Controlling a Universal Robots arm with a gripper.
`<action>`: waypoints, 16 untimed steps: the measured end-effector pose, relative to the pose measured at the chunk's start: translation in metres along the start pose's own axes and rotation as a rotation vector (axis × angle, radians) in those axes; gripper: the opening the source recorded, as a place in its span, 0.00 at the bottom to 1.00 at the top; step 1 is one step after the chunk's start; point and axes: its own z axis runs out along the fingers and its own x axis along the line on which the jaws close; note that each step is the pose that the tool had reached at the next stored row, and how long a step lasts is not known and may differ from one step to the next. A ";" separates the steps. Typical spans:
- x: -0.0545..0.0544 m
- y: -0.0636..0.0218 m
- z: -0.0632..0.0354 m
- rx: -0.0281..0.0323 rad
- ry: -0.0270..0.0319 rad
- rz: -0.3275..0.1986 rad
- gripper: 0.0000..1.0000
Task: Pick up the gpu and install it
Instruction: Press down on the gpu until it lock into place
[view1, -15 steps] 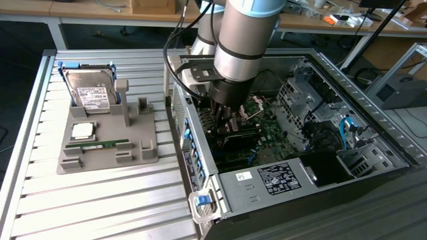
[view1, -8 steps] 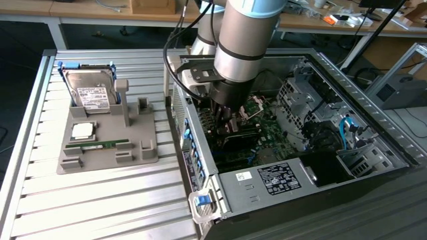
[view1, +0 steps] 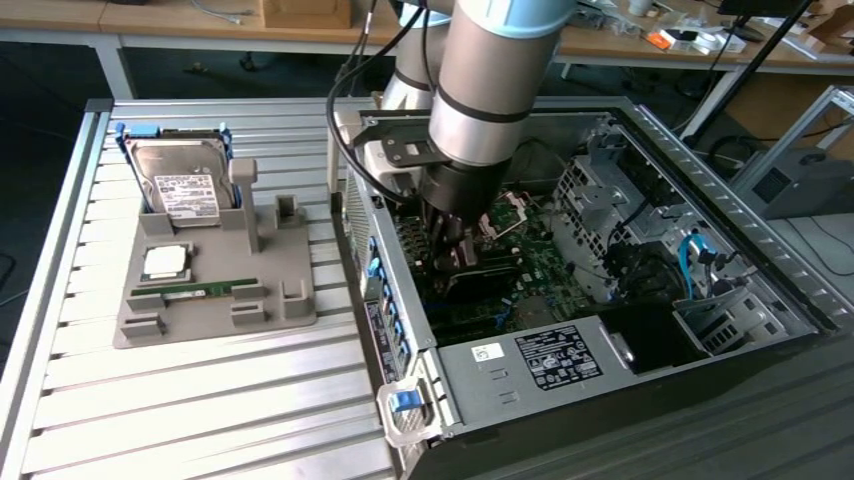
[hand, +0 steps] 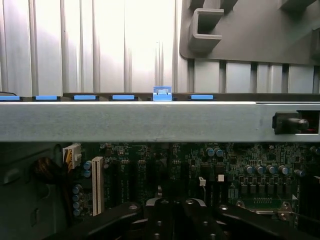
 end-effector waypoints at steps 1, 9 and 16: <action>0.000 0.0000 -0.0001 0.0000 -0.0001 0.000 0.11; 0.001 0.0002 -0.0042 0.0000 -0.0003 0.000 0.11; 0.001 0.0001 -0.0091 -0.0001 -0.0001 0.000 0.11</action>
